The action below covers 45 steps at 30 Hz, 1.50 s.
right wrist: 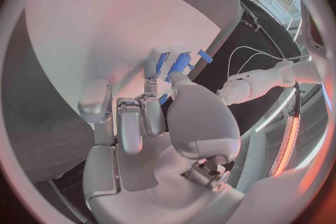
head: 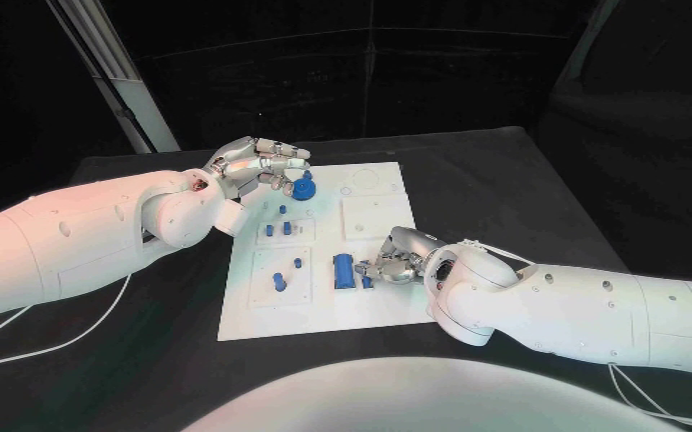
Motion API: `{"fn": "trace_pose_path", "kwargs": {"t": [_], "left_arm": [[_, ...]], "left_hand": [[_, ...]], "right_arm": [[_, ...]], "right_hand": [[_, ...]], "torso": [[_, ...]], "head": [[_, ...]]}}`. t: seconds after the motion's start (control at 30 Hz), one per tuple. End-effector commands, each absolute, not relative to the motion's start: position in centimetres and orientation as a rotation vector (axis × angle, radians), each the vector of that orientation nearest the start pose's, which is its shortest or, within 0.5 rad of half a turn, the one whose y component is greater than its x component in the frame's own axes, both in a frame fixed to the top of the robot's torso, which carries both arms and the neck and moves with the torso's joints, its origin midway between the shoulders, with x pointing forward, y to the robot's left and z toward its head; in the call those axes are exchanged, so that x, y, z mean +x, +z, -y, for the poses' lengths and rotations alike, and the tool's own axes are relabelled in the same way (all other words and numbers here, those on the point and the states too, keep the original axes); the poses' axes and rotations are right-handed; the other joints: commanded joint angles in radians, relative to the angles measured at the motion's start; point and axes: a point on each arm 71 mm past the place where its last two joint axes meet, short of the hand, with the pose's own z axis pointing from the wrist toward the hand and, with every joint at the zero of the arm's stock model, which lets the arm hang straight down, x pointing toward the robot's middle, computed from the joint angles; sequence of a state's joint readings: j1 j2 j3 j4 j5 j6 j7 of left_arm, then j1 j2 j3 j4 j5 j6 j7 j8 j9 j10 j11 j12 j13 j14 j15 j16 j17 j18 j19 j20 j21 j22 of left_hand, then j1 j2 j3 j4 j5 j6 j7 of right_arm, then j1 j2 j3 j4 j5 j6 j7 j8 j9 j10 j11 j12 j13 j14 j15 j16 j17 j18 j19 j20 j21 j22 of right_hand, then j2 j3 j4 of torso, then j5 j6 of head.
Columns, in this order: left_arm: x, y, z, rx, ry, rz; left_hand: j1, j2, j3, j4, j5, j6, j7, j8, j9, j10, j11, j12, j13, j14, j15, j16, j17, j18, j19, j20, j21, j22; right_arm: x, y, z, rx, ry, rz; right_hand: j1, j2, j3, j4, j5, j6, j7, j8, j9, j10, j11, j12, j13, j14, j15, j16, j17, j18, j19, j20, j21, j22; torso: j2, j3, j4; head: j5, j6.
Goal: Assemble the parts on the task board
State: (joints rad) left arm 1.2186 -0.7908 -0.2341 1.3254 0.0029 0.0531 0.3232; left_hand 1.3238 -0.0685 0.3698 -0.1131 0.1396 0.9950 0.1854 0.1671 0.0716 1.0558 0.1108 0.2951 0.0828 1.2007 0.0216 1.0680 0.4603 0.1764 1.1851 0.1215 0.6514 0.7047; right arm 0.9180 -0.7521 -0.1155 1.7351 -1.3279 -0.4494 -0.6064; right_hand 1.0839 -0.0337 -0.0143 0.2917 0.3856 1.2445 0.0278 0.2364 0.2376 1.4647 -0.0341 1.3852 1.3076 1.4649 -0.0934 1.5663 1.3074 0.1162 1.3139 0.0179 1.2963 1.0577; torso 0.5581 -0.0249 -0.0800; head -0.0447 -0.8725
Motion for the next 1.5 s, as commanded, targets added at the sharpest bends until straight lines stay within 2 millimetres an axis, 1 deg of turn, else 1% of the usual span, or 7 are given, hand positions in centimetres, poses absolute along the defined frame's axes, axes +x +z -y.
{"fn": "trace_pose_path", "kwargs": {"t": [0.03, 0.43, 0.6, 0.77, 0.93, 1.17, 1.5], "left_arm": [[49.0, -25.1, -22.7, -1.116, -1.599, -1.798], [49.3, -24.9, -22.9, -1.106, -1.603, -1.76], [49.7, -24.6, -23.4, -1.097, -1.61, -1.675], [50.3, -24.4, -24.0, -1.144, -1.596, -1.558], [50.9, -24.6, -24.3, -1.201, -1.576, -1.465], [51.8, -25.5, -24.6, -1.265, -1.525, -1.345], [52.5, -27.5, -24.0, -1.305, -1.465, -1.27]], "left_hand": [[-0.002, 0.009, -0.005, -0.002, -0.002, -0.007, 0.001, 0.005, -0.001, -0.007, 0.001, 0.004, -0.001, -0.009, 0.002, -0.005, -0.001, 0.006, -0.005, 0.0, -0.005, -0.002], [-0.019, 0.003, -0.016, 0.007, -0.004, -0.009, 0.002, 0.006, -0.001, -0.01, 0.003, 0.007, -0.001, -0.01, 0.005, -0.004, -0.003, 0.005, -0.006, 0.002, -0.008, -0.003], [-0.079, -0.016, -0.071, 0.043, -0.005, -0.021, 0.0, 0.008, -0.002, -0.023, 0.004, 0.02, 0.0, -0.015, 0.009, -0.001, -0.009, 0.006, -0.009, 0.009, -0.021, -0.013], [-0.076, -0.007, -0.113, 0.055, -0.004, -0.035, -0.005, 0.013, -0.002, -0.042, 0.004, 0.039, 0.003, -0.076, 0.013, -0.04, -0.034, 0.006, -0.048, 0.014, -0.069, -0.043], [-0.05, 0.017, -0.134, 0.056, -0.002, -0.049, -0.004, 0.02, -0.002, -0.068, 0.012, 0.04, -0.009, -0.179, 0.029, -0.192, -0.112, 0.004, -0.134, 0.028, -0.173, -0.11], [-0.03, 0.036, -0.157, 0.061, -0.001, -0.06, 0.001, 0.014, -0.006, -0.086, 0.04, -0.026, -0.02, -0.255, 0.084, -0.552, -0.268, -0.001, -0.297, 0.086, -0.375, -0.258], [-0.013, 0.058, -0.196, 0.059, 0.0, -0.053, -0.006, -0.036, -0.007, -0.063, 0.061, -0.125, -0.021, -0.236, 0.124, -0.809, -0.367, 0.009, -0.388, 0.143, -0.519, -0.404]], "right_arm": [[36.1, -31.2, 12.9, 0.28, 0.563, -2.095], [38.9, -29.3, 16.5, 0.44, 0.684, -1.977], [40.9, -27.6, 18.7, 0.553, 0.894, -1.899], [43.4, -26.4, 20.8, 0.735, 1.118, -1.748], [46.0, -26.7, 22.2, 0.92, 1.259, -1.614], [49.7, -27.2, 22.4, 1.021, 1.366, -1.461], [52.5, -28.3, 21.0, 1.059, 1.433, -1.39]], "right_hand": [[-0.011, 0.0, -0.008, 0.0, -0.003, -0.004, 0.001, 0.003, 0.001, 0.043, -0.006, -0.003, 0.133, 0.106, -0.005, 0.004, 0.262, -0.014, 0.002, -0.002, 0.001, 0.0], [0.092, -0.024, -0.048, -0.009, -0.029, -0.152, 0.061, -0.076, -0.024, -0.076, 0.044, -0.276, -0.043, 0.077, 0.035, -0.076, 0.148, 0.017, -0.098, 0.031, -0.115, -0.177], [0.145, -0.018, -0.075, -0.009, -0.194, -0.192, 0.079, -0.098, -0.028, -0.165, 0.061, -0.454, -0.163, 0.039, 0.05, -0.184, 0.016, 0.051, -0.197, 0.046, -0.253, -0.369], [0.252, 0.015, -0.094, -0.041, -0.241, -0.229, 0.108, -0.121, -0.034, -0.378, 0.094, -0.825, -0.44, -0.16, 0.081, -0.752, -0.525, 0.066, -0.303, 0.077, -0.482, -0.562], [0.365, 0.039, -0.096, -0.098, -0.25, -0.279, 0.158, -0.151, -0.061, -0.5, 0.163, -1.082, -0.7, -0.354, 0.162, -1.151, -0.766, 0.048, -0.443, 0.146, -0.736, -0.715], [0.395, 0.091, -0.127, -0.189, -0.27, -0.298, 0.162, -0.172, -0.119, -0.459, 0.189, -1.242, -1.035, -0.411, 0.221, -1.448, -1.032, 0.073, -0.445, 0.217, -0.949, -0.86], [0.352, 0.128, -0.162, -0.283, -0.266, -0.306, 0.167, -0.175, -0.166, -0.425, 0.197, -1.294, -1.204, -0.375, 0.226, -1.504, -1.183, 0.068, -0.396, 0.228, -1.056, -0.94]], "torso": [[-0.001, -0.0003, -0.0002], [-0.007, -0.0033, 0.0007], [-0.021, -0.0096, 0.0033], [-0.037, -0.017, 0.0041], [-0.055, -0.025, 0.0044], [-0.066, -0.0279, 0.0013], [-0.072, -0.0181, 0.0087]], "head": [[0.0, 0.0], [-0.005, 0.0], [-0.006, 0.0], [-0.001, 0.0], [0.006, 0.0], [0.039, 0.081], [0.061, 0.168]]}}
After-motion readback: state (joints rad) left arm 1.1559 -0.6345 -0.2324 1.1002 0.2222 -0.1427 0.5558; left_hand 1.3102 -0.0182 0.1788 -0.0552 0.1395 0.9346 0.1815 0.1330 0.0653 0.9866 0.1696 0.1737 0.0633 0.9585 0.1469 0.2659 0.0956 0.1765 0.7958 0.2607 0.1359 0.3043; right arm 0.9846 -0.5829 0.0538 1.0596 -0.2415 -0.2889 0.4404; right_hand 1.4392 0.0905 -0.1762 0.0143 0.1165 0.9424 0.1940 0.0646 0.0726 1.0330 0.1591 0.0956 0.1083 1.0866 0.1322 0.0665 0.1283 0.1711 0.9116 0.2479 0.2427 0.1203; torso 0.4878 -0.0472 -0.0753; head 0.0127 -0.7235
